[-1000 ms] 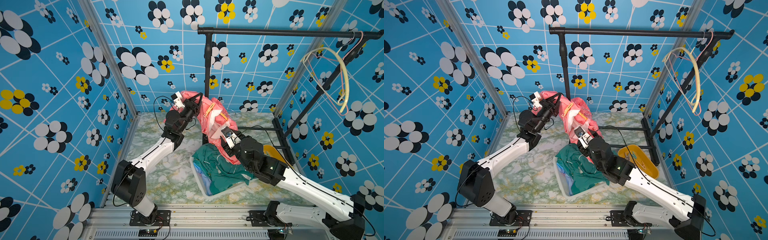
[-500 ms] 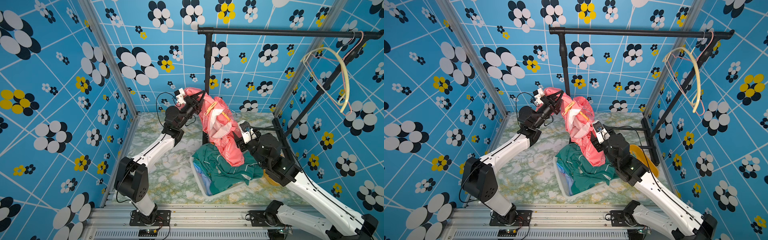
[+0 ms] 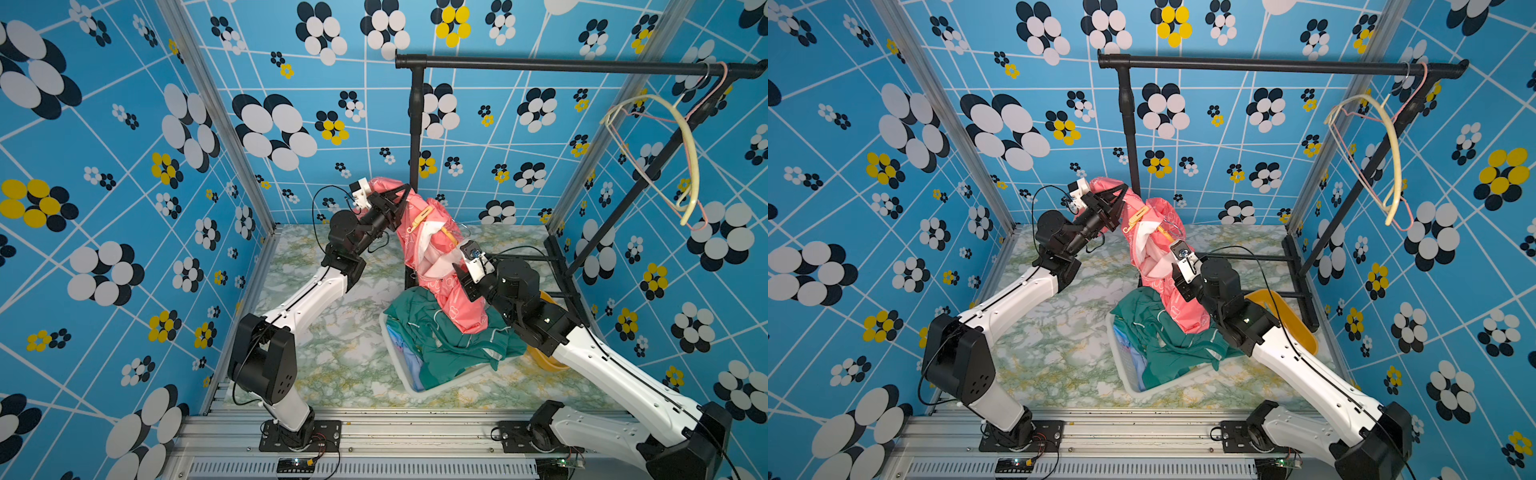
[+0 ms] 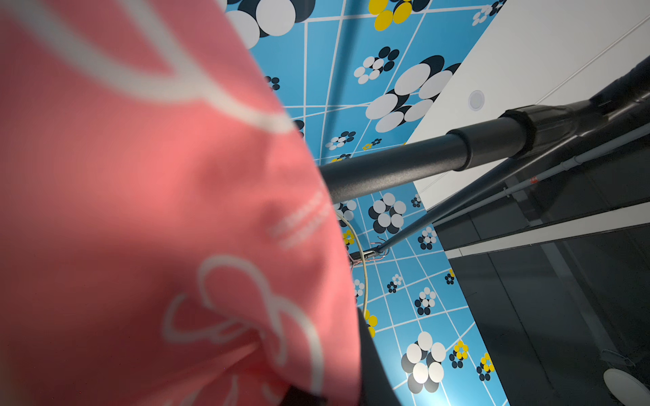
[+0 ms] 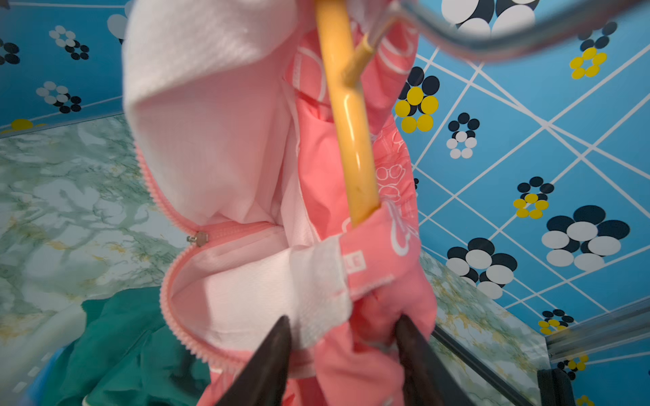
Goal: Remove the clothespins securing jackets to the hanger
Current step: Remove the clothespin from the hanger.
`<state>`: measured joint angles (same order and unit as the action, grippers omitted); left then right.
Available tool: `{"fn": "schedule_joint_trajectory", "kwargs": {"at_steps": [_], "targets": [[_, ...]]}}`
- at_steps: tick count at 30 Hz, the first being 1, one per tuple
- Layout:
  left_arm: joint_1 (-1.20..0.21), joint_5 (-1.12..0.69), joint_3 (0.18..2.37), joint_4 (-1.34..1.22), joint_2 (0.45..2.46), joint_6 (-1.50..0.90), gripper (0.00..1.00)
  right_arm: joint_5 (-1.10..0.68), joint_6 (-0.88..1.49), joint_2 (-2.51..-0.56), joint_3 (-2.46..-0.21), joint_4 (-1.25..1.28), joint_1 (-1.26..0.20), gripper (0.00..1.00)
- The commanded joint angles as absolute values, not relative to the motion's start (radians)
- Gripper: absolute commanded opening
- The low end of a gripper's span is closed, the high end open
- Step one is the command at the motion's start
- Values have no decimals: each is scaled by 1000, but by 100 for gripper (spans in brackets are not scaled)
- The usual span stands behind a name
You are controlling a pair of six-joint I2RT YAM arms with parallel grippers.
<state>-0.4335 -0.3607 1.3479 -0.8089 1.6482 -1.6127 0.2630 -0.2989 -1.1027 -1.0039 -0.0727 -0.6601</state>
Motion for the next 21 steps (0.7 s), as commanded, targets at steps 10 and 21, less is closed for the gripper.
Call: {"fn": "schedule_joint_trajectory", "kwargs": {"at_steps": [10, 21], "targets": [[-434, -430, 1420, -868, 1587, -1652, 0, 129, -289, -1159, -1041, -23, -646, 21], [-439, -440, 1433, -854, 1587, -1662, 0, 109, -285, -1206, -1054, 28, -645, 18]]}}
